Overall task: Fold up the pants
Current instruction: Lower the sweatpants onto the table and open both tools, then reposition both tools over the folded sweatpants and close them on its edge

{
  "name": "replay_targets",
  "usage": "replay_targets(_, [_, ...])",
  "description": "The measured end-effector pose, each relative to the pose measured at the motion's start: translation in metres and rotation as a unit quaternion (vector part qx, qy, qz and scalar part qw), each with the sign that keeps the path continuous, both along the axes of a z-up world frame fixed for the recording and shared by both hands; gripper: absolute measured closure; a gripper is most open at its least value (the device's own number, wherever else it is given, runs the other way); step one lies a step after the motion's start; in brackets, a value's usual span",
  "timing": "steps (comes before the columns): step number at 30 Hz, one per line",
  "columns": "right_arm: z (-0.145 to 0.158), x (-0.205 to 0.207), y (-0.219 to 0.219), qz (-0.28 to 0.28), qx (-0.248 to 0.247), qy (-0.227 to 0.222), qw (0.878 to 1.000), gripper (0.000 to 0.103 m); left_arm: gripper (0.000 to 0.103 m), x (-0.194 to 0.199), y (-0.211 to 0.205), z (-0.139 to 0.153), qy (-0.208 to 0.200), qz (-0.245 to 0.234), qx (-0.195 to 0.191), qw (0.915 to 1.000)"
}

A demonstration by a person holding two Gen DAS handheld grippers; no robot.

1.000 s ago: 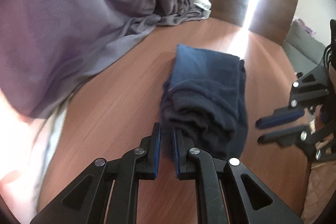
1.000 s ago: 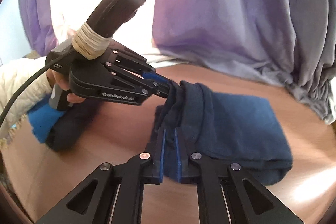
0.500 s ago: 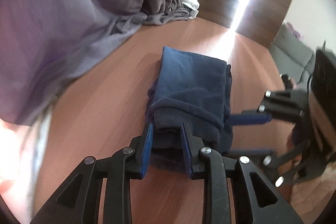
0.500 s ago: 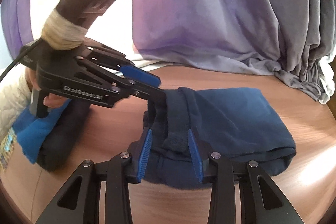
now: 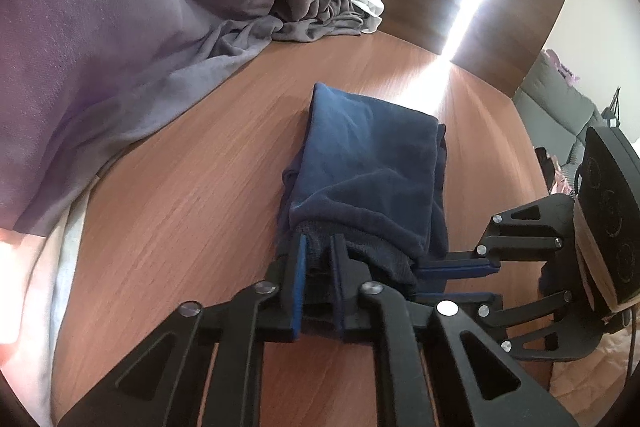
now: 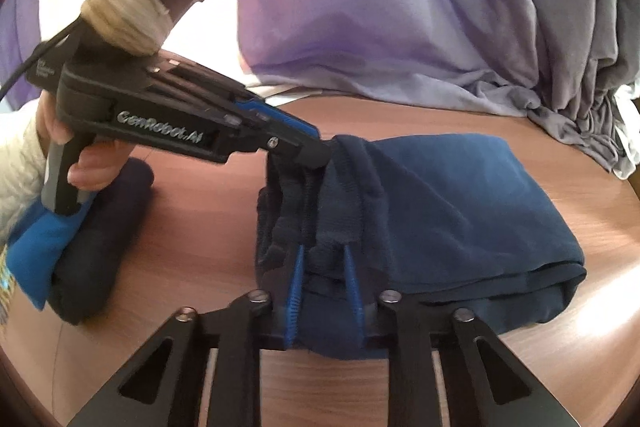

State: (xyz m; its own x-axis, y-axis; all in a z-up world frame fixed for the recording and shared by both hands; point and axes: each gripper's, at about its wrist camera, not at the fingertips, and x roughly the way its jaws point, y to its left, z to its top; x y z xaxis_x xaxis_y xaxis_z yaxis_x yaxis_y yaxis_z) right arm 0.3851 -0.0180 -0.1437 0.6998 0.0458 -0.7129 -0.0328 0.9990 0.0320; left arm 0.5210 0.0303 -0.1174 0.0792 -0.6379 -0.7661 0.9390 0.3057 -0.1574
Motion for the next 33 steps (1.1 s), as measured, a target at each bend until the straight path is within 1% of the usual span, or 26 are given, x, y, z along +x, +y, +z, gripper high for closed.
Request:
replay_targets(2, [-0.001, -0.002, 0.002, 0.004, -0.001, 0.001, 1.0, 0.089, 0.096, -0.001, 0.002, 0.002, -0.006, 0.003, -0.003, 1.0])
replay_targets(5, [0.002, -0.006, 0.0, 0.005, 0.005, -0.001, 1.0, 0.092, 0.096, -0.006, 0.013, 0.015, -0.021, 0.009, -0.023, 0.9995])
replay_targets(8, [0.014, -0.013, 0.0, 0.012, 0.021, -0.007, 1.0, 0.093, 0.096, -0.011, 0.025, 0.023, -0.033, 0.014, -0.033, 0.9988])
replay_targets(11, [0.024, -0.021, 0.008, 0.033, 0.02, -0.022, 0.999, 0.093, 0.096, -0.011, 0.029, 0.014, -0.039, 0.027, -0.007, 0.9988])
replay_targets(13, [0.02, -0.019, 0.014, 0.043, 0.022, -0.016, 0.999, 0.093, 0.096, -0.008, 0.026, 0.001, -0.037, 0.042, 0.025, 0.9981])
replay_targets(15, [0.012, -0.015, 0.017, 0.051, 0.025, -0.002, 0.998, 0.093, 0.096, -0.007, 0.024, -0.008, -0.034, 0.048, 0.04, 0.9974])
replay_targets(18, [-0.001, -0.01, 0.021, 0.057, 0.029, 0.018, 0.998, 0.093, 0.096, -0.008, 0.022, -0.013, -0.037, 0.051, 0.051, 0.9967])
replay_targets(22, [-0.006, -0.009, 0.022, 0.065, 0.029, 0.028, 0.997, 0.093, 0.096, -0.01, 0.021, -0.017, -0.042, 0.056, 0.067, 0.9953])
replay_targets(24, [-0.008, -0.008, 0.022, 0.071, 0.031, 0.035, 0.996, 0.093, 0.096, -0.013, 0.018, -0.018, -0.052, 0.063, 0.08, 0.9934])
replay_targets(26, [-0.011, -0.009, 0.022, 0.084, 0.044, 0.054, 0.994, 0.093, 0.095, -0.016, 0.017, -0.018, -0.057, 0.071, 0.089, 0.9918])
replay_targets(28, [-0.01, -0.015, 0.023, 0.085, 0.041, 0.062, 0.994, 0.089, 0.094, -0.02, 0.02, -0.014, -0.062, 0.083, 0.094, 0.9901])
replay_targets(29, [-0.008, -0.019, 0.023, 0.086, 0.037, 0.06, 0.994, 0.08, 0.093, -0.022, 0.022, -0.01, -0.066, 0.093, 0.096, 0.9888])
replay_targets(30, [-0.002, -0.025, 0.021, 0.084, 0.029, 0.054, 0.995, 0.07, 0.089, -0.026, 0.025, -0.005, -0.073, 0.104, 0.098, 0.9871])
replay_targets(31, [0.003, -0.029, 0.018, 0.079, 0.025, 0.047, 0.995, 0.067, 0.083, -0.032, 0.028, 0.002, -0.08, 0.116, 0.098, 0.9852])
replay_targets(33, [0.018, -0.039, 0.007, 0.061, 0.017, 0.023, 0.998, 0.064, 0.076, -0.041, 0.034, 0.013, -0.089, 0.139, 0.096, 0.9817])
